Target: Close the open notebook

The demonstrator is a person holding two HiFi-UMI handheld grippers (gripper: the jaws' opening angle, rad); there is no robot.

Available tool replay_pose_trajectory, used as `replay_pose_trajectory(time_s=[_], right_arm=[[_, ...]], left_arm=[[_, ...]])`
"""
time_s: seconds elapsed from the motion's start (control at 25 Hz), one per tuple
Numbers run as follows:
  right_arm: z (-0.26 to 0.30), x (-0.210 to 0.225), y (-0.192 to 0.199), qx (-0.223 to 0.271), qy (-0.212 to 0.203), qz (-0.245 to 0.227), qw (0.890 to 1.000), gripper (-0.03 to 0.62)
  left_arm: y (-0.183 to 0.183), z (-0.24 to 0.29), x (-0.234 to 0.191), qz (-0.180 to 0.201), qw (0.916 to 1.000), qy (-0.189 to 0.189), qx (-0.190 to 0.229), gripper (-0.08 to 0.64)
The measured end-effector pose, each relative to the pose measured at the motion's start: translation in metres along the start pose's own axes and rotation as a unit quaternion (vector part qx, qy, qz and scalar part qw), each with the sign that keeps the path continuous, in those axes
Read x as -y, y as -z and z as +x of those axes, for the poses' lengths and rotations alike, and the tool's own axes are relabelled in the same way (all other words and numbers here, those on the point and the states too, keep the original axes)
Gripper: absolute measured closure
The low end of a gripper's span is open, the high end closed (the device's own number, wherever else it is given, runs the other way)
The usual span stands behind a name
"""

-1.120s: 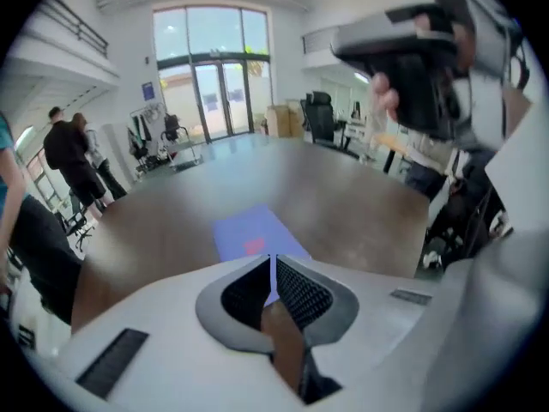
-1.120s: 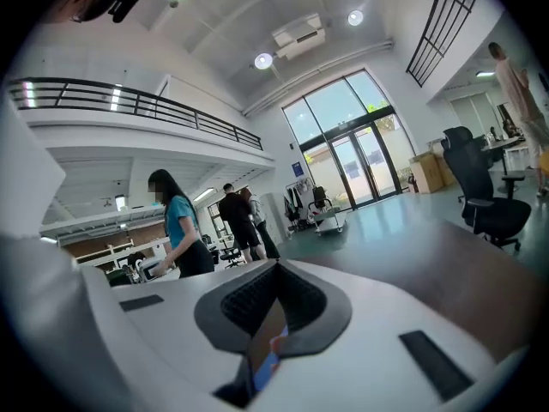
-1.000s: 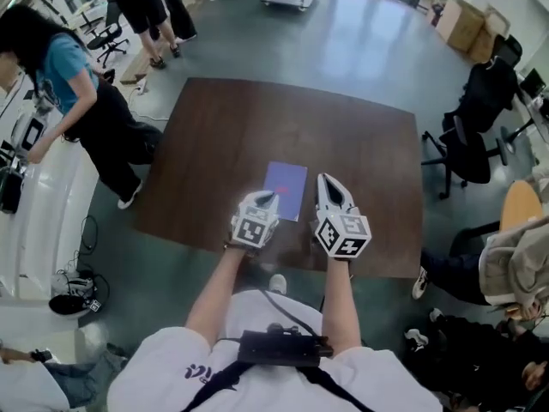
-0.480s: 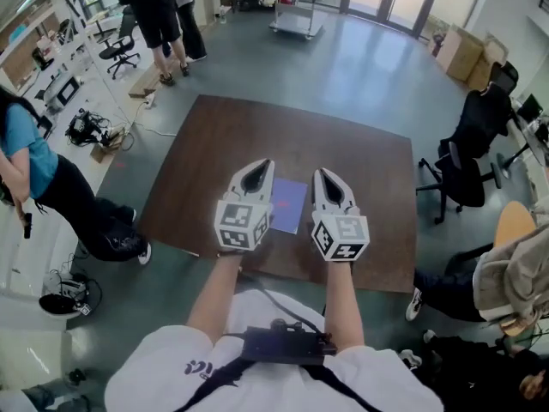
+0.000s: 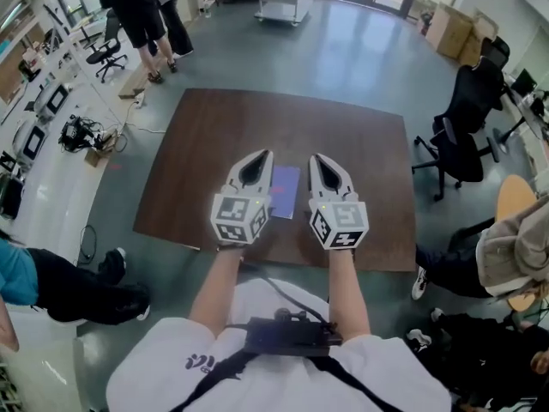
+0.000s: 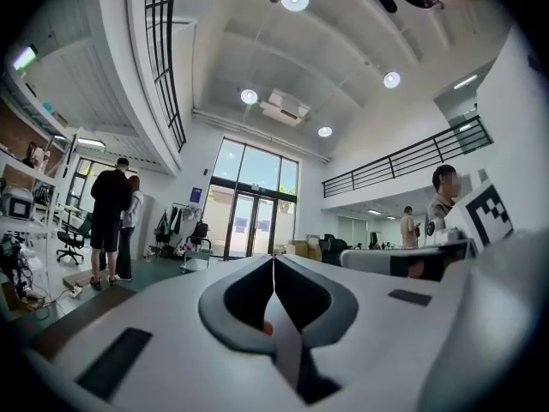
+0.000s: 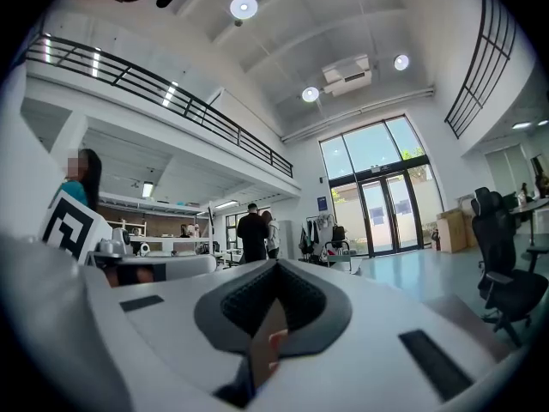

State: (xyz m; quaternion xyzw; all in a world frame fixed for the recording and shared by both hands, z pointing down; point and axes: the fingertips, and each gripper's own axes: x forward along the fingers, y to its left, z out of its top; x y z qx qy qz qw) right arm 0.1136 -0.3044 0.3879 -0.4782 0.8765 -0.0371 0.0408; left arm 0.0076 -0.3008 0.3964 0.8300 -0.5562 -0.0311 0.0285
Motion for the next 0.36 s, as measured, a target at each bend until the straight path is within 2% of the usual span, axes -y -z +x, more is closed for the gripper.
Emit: replay_pose_trajectory(time_s=[0.36], right_arm=[[-0.013,0.026,-0.005,-0.001,0.032,0.007,0.999,0.591]], left_arm=[[-0.011,0.007,0.007,-0.010,0.9998,0.015,0.001,0.546]])
